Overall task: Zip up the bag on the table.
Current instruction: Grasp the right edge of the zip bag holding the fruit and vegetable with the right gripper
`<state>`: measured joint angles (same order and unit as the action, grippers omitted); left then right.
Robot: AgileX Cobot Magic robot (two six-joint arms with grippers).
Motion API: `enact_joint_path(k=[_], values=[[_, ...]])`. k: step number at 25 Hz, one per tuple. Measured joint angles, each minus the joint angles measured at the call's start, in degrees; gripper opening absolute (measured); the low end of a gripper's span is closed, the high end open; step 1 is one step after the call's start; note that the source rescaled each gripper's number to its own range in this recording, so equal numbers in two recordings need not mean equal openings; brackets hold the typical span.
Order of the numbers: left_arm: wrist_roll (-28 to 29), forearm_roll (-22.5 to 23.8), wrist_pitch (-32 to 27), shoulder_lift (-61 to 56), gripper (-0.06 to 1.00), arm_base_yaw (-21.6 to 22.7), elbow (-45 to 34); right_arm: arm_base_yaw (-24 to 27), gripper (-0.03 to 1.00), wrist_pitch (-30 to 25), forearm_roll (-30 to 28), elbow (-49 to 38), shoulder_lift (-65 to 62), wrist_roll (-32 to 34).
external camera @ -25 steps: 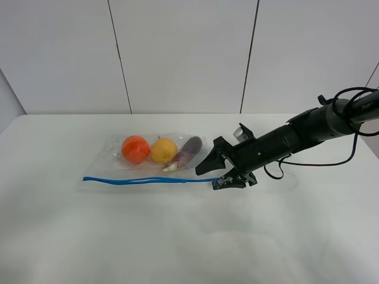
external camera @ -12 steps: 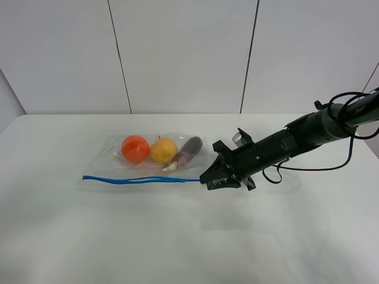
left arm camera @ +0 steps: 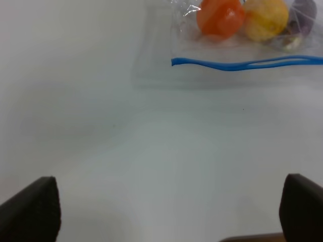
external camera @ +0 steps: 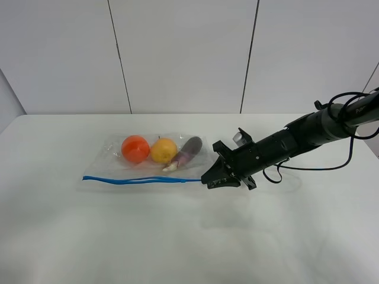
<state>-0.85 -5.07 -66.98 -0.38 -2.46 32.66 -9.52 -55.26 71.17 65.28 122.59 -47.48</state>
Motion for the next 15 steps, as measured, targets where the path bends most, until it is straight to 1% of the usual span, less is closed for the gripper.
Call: enact_joint_path(k=[7,15], values=[[0.0,0.0,0.0,0.0,1.00,0.0,0.0,0.0,0.27,0.3,0.0,0.0,0.0,0.0],[0.0,0.0,0.0,0.0,1.00,0.0,0.0,0.0,0.26,2.1,0.0,0.0,0.0,0.3]])
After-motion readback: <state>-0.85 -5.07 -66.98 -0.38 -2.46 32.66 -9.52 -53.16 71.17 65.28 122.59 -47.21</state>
